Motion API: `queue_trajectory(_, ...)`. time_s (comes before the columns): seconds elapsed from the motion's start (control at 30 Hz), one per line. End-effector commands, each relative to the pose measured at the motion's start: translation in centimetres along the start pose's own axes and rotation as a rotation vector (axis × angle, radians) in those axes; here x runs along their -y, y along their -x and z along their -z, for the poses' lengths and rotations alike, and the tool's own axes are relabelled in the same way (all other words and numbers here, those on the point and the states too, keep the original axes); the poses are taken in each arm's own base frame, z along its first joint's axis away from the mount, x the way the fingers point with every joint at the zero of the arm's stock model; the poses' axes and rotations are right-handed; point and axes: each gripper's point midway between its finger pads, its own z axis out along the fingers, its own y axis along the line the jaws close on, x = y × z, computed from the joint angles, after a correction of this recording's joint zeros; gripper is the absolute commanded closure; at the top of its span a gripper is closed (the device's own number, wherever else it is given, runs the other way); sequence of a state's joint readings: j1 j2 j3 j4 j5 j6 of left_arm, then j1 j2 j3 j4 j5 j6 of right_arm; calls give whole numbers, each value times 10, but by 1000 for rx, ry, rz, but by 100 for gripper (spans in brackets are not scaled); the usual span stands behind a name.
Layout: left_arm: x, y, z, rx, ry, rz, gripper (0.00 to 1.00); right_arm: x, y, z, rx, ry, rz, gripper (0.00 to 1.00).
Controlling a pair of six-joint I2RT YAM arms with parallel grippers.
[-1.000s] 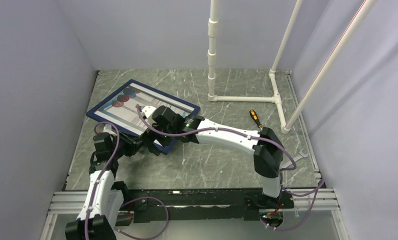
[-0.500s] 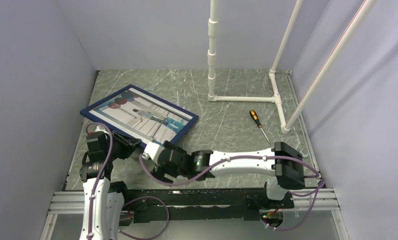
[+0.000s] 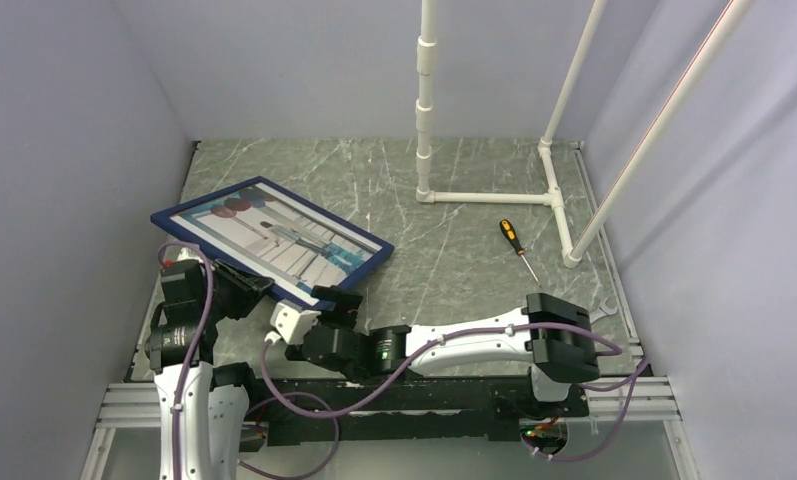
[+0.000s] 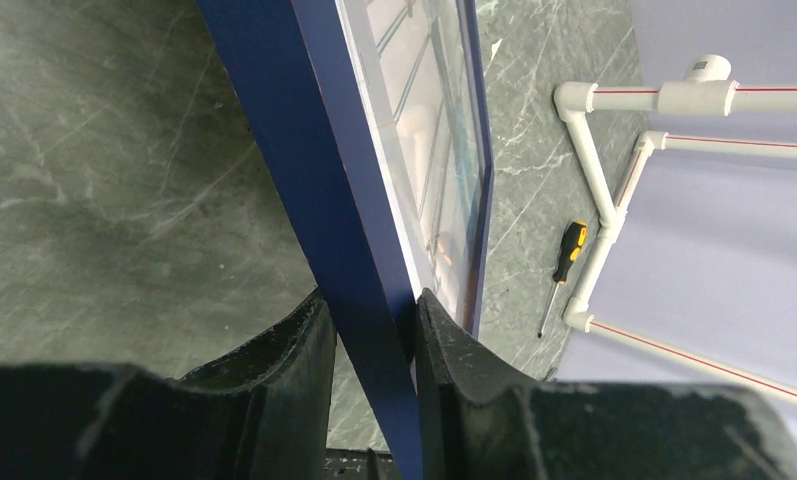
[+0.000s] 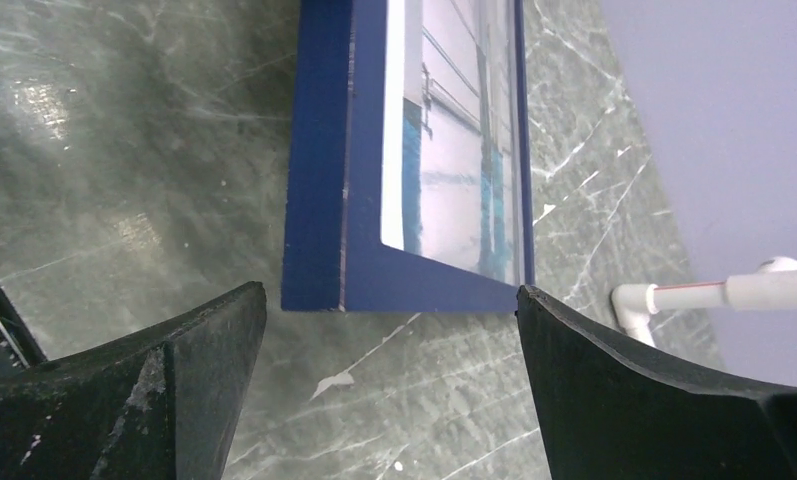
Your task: Take the photo out of the frame
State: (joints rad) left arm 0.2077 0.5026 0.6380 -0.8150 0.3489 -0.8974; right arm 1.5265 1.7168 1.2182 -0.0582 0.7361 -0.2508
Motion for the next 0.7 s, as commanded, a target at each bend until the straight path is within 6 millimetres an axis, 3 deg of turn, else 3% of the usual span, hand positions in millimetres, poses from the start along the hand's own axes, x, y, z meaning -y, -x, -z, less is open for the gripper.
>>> queue_trajectory(0.0, 17, 16, 15, 65, -31, -111, 100, 6, 35, -7, 92, -61, 35, 5)
queue_trajectory(0.33, 20, 15, 20, 56, -30, -129, 100, 4, 54, -33, 75, -155, 133, 23)
queue_trajectory(0.67, 26, 16, 28, 65, -50, -170, 100, 12, 49, -34, 49, -216, 177, 61)
